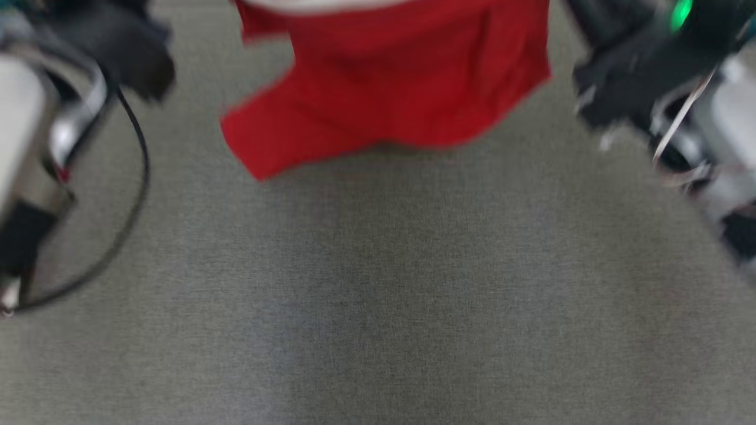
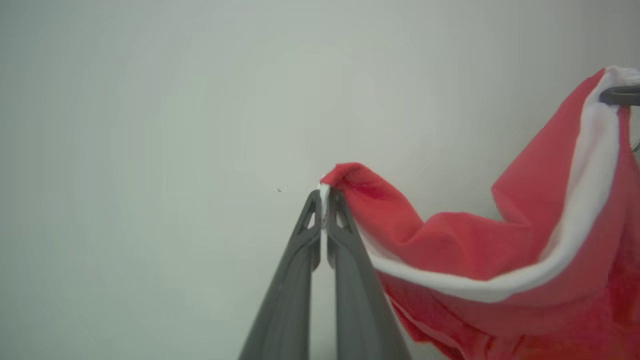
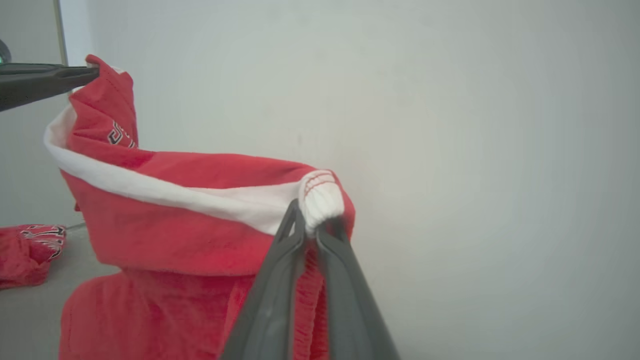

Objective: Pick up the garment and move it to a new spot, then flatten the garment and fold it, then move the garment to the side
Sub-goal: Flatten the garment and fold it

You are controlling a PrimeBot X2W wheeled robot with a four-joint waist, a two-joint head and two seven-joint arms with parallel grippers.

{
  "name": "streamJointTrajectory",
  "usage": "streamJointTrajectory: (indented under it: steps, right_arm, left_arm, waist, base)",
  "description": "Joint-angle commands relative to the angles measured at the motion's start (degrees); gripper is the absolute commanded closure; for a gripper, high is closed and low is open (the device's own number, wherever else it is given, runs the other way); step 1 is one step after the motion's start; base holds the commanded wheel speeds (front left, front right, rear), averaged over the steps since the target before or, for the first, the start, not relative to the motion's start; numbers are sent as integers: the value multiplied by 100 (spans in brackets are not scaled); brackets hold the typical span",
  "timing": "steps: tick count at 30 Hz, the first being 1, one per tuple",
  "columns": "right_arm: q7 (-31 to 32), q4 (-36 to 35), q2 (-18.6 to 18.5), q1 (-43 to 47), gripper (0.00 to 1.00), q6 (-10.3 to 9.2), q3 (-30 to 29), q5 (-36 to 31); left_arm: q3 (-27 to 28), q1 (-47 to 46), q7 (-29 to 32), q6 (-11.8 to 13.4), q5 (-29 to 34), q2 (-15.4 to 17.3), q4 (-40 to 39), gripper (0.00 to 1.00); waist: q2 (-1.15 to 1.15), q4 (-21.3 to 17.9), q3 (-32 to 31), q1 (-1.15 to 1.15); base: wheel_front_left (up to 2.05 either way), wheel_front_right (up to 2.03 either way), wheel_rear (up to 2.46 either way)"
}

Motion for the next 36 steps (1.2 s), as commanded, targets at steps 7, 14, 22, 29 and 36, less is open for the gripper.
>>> streamJointTrajectory:
  steps: [7,14,22,29,36]
  right_arm:
    - [347,750,279,-2435,100,-14,0,593]
    - [520,1434,391,-4078,100,-14,328,698]
    - [526,2038,370,-4938,100,-14,747,954]
    - [310,2037,139,-4671,100,-14,1378,1308]
    - [-125,1696,-319,-3731,100,-15,1974,1854]
  left_arm:
    - [-202,-2457,80,13,-230,1,608,100]
    - [-285,-4121,-109,13,-367,-303,1420,100]
    - [-573,-4734,-488,13,-662,-479,2193,100]
    - [-1012,-4332,-834,13,-956,-312,2327,100]
    - [-1025,-3236,-1098,50,-1384,46,1959,100]
  waist:
    - [-1,-230,1881,-2]
    - [-1,-271,2222,-2]
    - [-1,-241,2449,-2]
    - [-1,-256,2443,-2]
    - [-1,-308,1995,-2]
  base:
    - [0,0,0]
    - [0,0,0]
    - [0,0,0]
    - [0,0,0]
    - [0,0,0]
